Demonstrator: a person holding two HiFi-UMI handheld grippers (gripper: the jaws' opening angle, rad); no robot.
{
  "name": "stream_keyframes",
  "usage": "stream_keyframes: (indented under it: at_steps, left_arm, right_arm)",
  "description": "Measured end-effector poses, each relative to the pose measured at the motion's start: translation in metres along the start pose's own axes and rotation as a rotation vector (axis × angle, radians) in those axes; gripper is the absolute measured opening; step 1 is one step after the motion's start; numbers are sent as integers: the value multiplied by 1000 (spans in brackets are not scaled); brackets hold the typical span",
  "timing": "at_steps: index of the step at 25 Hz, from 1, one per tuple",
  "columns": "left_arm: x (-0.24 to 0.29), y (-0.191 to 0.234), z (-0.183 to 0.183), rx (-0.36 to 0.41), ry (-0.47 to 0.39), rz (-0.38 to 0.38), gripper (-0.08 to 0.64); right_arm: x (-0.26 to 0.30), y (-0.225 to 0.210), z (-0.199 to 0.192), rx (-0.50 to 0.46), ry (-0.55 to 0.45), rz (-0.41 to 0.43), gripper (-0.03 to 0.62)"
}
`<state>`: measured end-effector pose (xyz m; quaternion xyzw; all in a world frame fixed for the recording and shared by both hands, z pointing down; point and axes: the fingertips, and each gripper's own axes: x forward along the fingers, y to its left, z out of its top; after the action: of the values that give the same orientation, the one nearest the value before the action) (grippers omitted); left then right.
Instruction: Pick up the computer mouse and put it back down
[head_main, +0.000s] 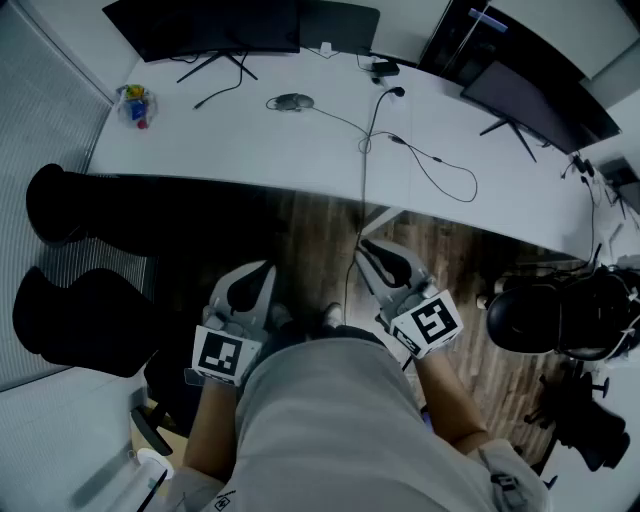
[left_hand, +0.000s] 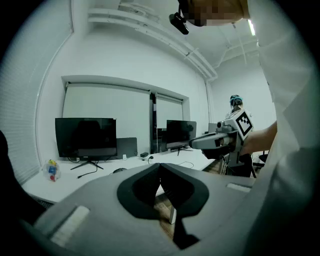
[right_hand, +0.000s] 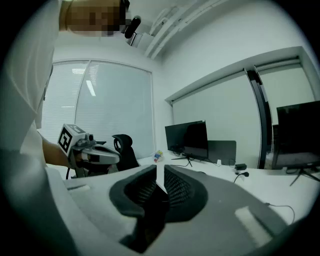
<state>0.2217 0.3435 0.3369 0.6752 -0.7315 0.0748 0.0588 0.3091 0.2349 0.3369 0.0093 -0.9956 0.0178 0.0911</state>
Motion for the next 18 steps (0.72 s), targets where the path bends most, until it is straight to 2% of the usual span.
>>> stream_keyframes:
  at_steps: [6,18]
  left_arm:
    - [-24,33,-18,1,17,20,9]
    - [-65,128,-28,-38,-33,58,9]
  right_arm:
    - [33,29,6,-13,11,24,49]
    - [116,73,14,-27,55,27,49]
